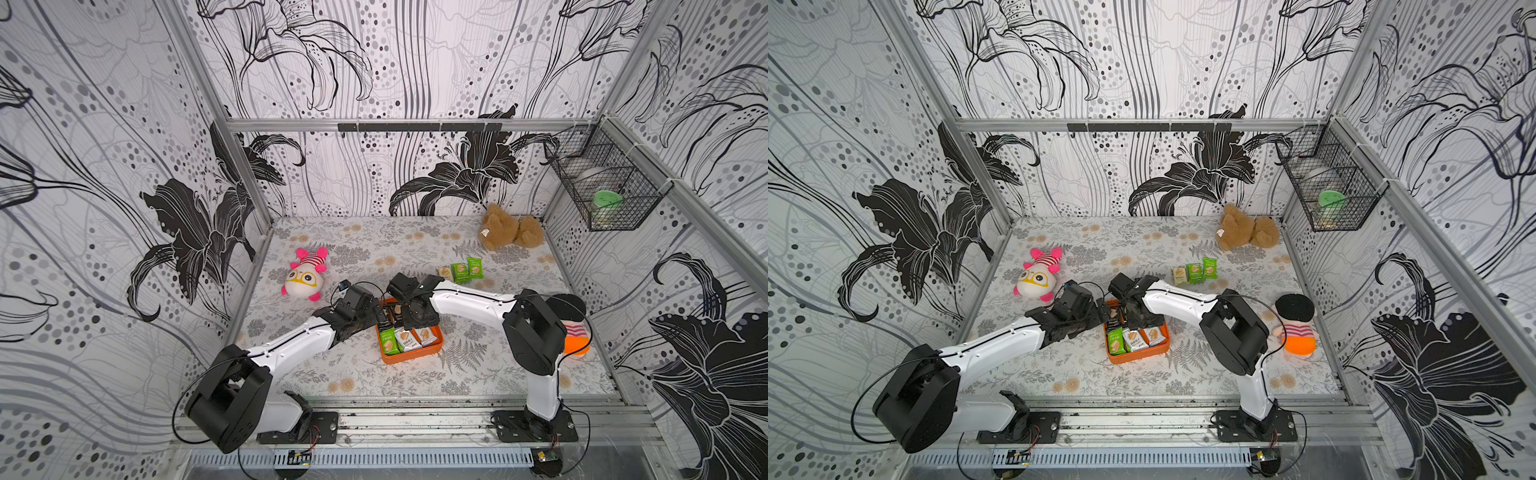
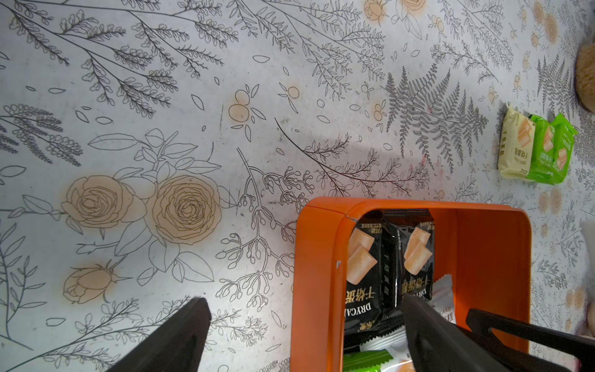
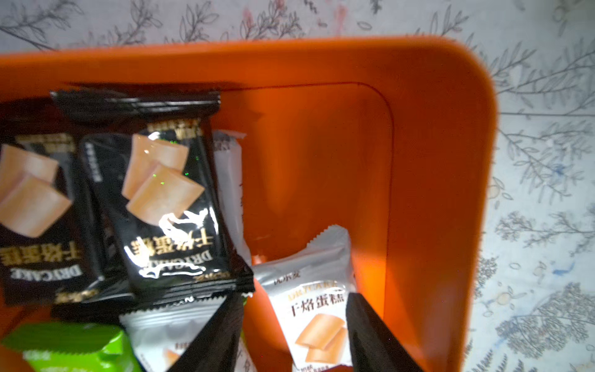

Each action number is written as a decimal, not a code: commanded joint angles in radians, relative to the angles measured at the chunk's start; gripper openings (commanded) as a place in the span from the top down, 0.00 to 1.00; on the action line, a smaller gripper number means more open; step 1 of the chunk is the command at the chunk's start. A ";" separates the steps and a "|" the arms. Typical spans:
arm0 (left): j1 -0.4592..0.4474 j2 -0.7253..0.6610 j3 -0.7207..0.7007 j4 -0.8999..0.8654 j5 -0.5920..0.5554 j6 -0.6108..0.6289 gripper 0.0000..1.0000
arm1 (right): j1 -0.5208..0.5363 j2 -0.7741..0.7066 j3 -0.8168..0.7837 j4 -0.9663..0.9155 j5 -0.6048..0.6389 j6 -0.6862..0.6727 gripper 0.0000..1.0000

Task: Take the cookies out of the storage box
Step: Pick up the cookie from the storage box.

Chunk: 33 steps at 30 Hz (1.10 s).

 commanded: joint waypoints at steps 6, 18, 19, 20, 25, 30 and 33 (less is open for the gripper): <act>-0.003 0.024 -0.003 0.030 0.000 0.008 0.03 | 0.000 -0.003 -0.019 -0.039 0.031 -0.059 0.39; -0.002 0.047 0.030 0.018 0.004 0.026 0.03 | 0.000 0.011 -0.040 -0.050 0.017 -0.039 0.38; -0.004 0.047 0.030 0.018 0.002 0.027 0.03 | 0.001 0.009 -0.047 -0.046 0.017 -0.036 0.38; -0.002 0.047 0.028 0.018 0.001 0.025 0.03 | 0.000 0.009 -0.052 -0.044 0.018 -0.037 0.38; -0.003 0.054 0.031 0.016 0.007 0.021 0.03 | -0.002 0.022 -0.066 -0.031 0.011 -0.042 0.39; -0.004 0.053 0.034 0.015 0.003 0.018 0.03 | -0.004 0.030 -0.074 -0.016 0.005 -0.046 0.39; -0.002 0.057 0.043 0.006 0.001 0.021 0.03 | -0.011 0.039 -0.082 -0.003 0.001 -0.051 0.39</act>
